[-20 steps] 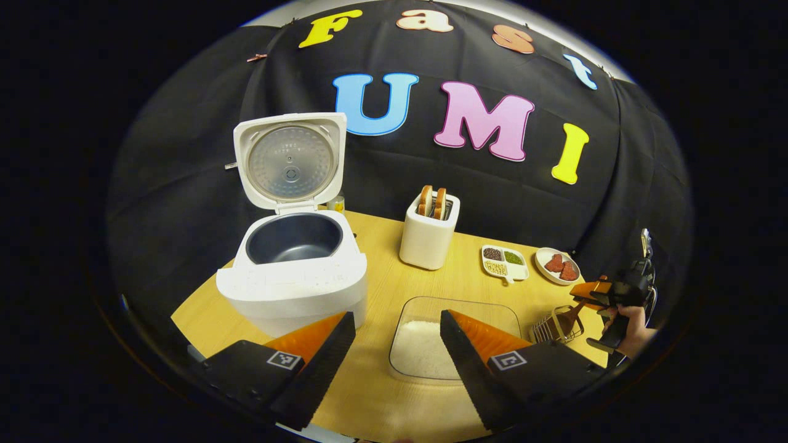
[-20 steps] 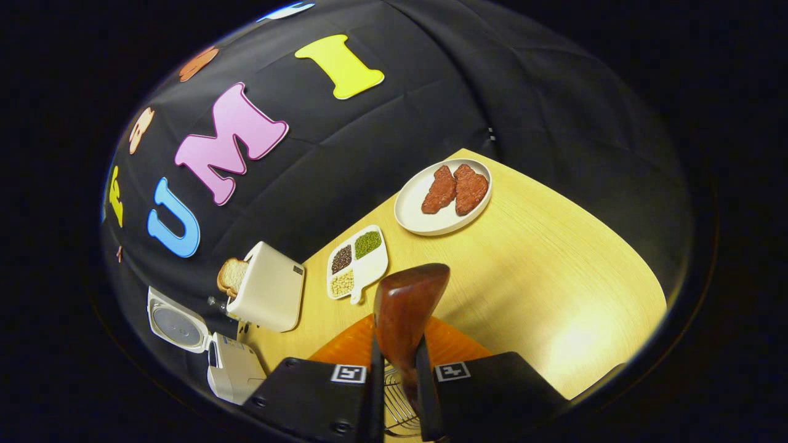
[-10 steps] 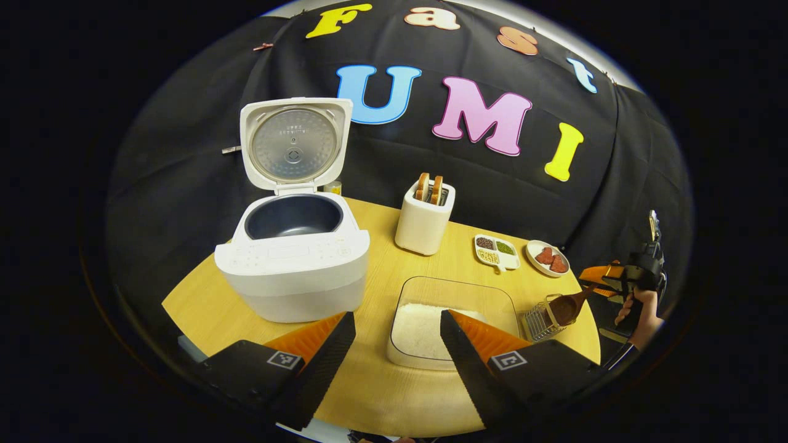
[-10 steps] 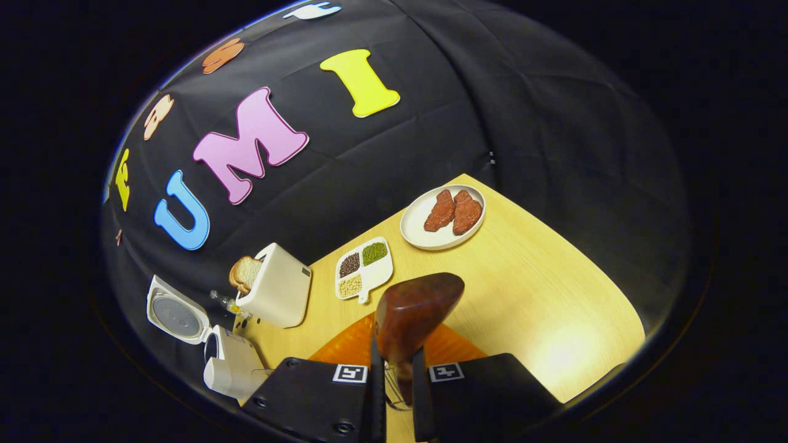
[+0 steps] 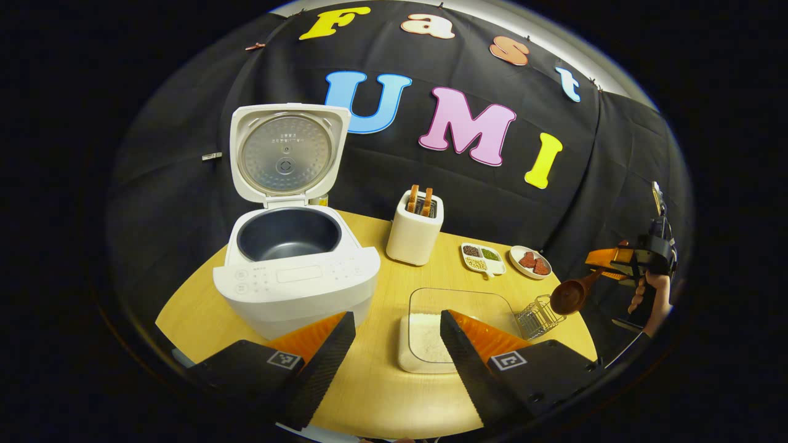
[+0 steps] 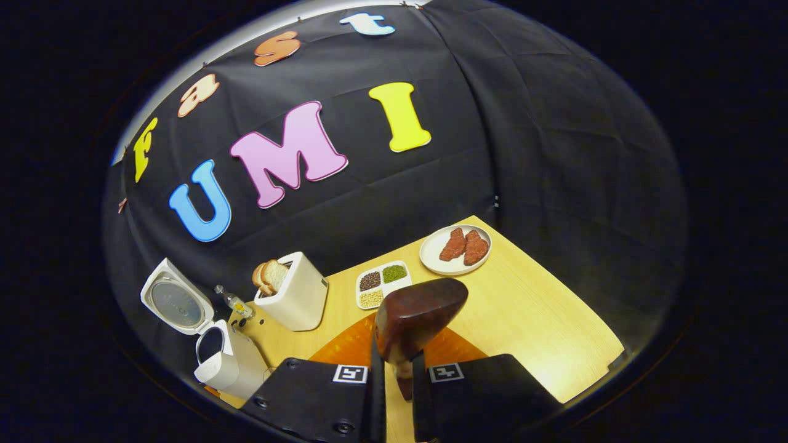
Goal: Close the left gripper, press the button to open the rice cooker; take a wooden spoon from the chopstick holder with the right hand, scoop a spoonful of rice and pour it into the rice cooker, then put the wooden spoon back into the chopstick holder.
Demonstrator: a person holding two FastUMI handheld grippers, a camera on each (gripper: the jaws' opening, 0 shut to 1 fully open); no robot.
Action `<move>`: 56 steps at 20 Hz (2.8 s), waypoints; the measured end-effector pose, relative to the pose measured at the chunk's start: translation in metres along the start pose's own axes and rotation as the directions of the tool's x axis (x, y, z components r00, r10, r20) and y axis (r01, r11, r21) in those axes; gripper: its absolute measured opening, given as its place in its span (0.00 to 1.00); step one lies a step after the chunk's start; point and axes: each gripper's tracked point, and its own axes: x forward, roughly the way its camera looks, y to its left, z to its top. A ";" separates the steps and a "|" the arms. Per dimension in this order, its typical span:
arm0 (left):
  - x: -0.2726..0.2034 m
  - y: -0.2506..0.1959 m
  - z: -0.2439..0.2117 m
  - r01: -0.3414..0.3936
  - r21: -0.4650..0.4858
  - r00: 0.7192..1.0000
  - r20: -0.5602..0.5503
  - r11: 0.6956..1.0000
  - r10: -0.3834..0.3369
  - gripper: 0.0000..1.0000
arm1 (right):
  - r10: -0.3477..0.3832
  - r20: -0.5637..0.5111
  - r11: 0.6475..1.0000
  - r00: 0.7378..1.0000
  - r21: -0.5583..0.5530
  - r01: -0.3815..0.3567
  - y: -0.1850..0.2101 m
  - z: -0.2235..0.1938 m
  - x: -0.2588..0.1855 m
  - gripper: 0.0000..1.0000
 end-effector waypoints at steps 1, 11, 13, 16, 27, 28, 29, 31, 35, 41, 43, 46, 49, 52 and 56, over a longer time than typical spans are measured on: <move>-0.003 0.009 0.002 0.001 0.005 1.000 0.004 1.000 -0.001 0.96 | 0.008 -0.008 1.000 1.000 -0.001 -0.008 0.012 -0.008 -0.002 0.21; -0.033 0.091 -0.017 -0.035 -0.040 0.999 -0.012 0.999 0.034 0.96 | 0.115 -0.059 0.992 0.992 -0.050 -0.118 0.116 -0.073 0.002 0.21; -0.036 0.102 -0.022 -0.043 -0.046 0.999 -0.022 0.998 0.042 0.96 | 0.116 -0.077 0.989 0.990 -0.082 -0.123 0.123 -0.093 0.009 0.21; -0.040 0.120 -0.028 -0.061 -0.028 0.998 -0.025 0.998 0.060 0.96 | 0.093 -0.104 0.985 0.990 -0.133 -0.106 0.124 -0.127 0.021 0.21; -0.043 0.150 -0.059 -0.095 -0.032 0.993 -0.077 0.995 0.092 0.96 | 0.098 -0.129 0.980 0.987 -0.159 -0.118 0.146 -0.190 0.023 0.22; -0.045 0.150 -0.061 -0.094 -0.033 0.993 -0.076 0.995 0.092 0.96 | 0.110 -0.145 0.982 0.983 -0.137 -0.130 0.152 -0.196 0.020 0.22; -0.046 0.149 -0.063 -0.096 -0.037 0.993 -0.078 0.995 0.092 0.96 | 0.123 -0.165 0.984 0.979 -0.111 -0.142 0.157 -0.202 0.019 0.22; -0.050 0.149 -0.067 -0.100 -0.053 0.992 -0.081 0.994 0.096 0.96 | 0.144 -0.209 0.988 0.967 -0.024 -0.153 0.167 -0.210 0.015 0.22; -0.055 0.154 -0.074 -0.116 -0.060 0.990 -0.083 0.991 0.111 0.96 | 0.184 -0.277 0.975 0.943 0.173 -0.140 0.180 -0.215 0.014 0.22; -0.061 0.166 -0.075 -0.139 -0.070 0.988 -0.075 0.988 0.134 0.96 | 0.192 -0.323 0.928 0.927 0.368 -0.064 0.170 -0.217 0.016 0.22; -0.064 0.170 -0.072 -0.146 -0.084 0.988 -0.066 0.986 0.140 0.96 | 0.191 -0.328 0.893 0.925 0.450 -0.025 0.157 -0.215 0.016 0.22; -0.066 0.175 -0.072 -0.154 -0.095 0.987 -0.060 0.983 0.149 0.96 | 0.173 -0.332 0.844 0.927 0.535 0.034 0.136 -0.215 0.010 0.22; -0.066 0.177 -0.076 -0.150 -0.099 0.987 -0.066 0.984 0.143 0.96 | 0.153 -0.316 0.826 0.936 0.561 0.054 0.120 -0.202 0.001 0.22; -0.064 0.180 -0.078 -0.136 -0.098 0.989 -0.074 0.986 0.129 0.96 | 0.148 -0.282 0.792 0.948 0.608 0.058 0.113 -0.179 -0.002 0.22; -0.063 0.186 -0.074 -0.142 -0.093 0.989 -0.064 0.985 0.137 0.96 | 0.171 -0.243 0.725 0.955 0.688 0.045 0.117 -0.144 -0.009 0.22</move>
